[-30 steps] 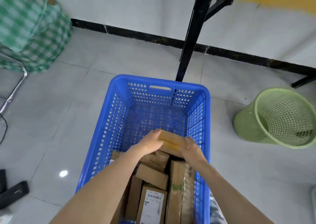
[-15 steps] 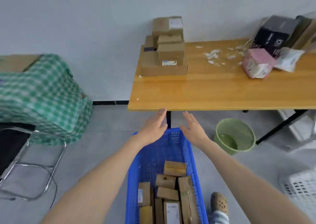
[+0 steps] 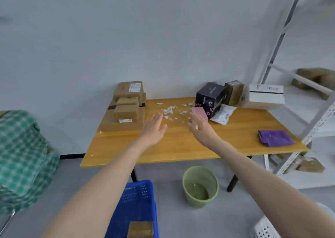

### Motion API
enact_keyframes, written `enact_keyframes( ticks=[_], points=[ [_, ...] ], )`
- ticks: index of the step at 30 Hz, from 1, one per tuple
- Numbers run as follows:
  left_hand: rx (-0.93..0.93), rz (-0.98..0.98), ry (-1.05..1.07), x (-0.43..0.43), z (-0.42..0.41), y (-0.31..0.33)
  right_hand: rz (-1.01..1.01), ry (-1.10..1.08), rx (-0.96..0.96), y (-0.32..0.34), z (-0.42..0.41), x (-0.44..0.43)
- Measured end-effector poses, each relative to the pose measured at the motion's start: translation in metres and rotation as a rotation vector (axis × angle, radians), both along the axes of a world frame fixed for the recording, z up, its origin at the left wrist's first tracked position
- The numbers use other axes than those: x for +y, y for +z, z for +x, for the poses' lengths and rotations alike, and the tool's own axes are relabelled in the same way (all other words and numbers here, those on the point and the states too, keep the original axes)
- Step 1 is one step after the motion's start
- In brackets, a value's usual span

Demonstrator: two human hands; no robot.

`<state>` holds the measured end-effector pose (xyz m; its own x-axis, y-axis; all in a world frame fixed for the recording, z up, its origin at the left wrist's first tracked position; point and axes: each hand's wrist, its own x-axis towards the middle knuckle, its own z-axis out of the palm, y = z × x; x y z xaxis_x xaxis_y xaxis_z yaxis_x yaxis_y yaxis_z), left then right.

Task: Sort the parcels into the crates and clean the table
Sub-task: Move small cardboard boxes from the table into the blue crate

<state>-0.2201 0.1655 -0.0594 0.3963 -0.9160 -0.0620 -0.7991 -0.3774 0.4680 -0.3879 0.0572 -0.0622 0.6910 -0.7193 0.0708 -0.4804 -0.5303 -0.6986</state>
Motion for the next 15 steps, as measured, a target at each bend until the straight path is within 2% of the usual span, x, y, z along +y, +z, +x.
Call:
enact_keyframes(
  ticks=[6,11,15],
  points=[
    [0.032,-0.057,-0.026,-0.088,-0.097,0.022,-0.032,-0.055,0.033,0.038,-0.103,-0.092],
    [0.007,-0.045,-0.002,-0.115,-0.112,0.034,-0.018,-0.057,0.023,0.048,-0.132,-0.131],
    [-0.014,-0.037,0.029,-0.123,-0.099,0.042,-0.003,-0.049,0.009,0.046,-0.124,-0.143]
  ],
)
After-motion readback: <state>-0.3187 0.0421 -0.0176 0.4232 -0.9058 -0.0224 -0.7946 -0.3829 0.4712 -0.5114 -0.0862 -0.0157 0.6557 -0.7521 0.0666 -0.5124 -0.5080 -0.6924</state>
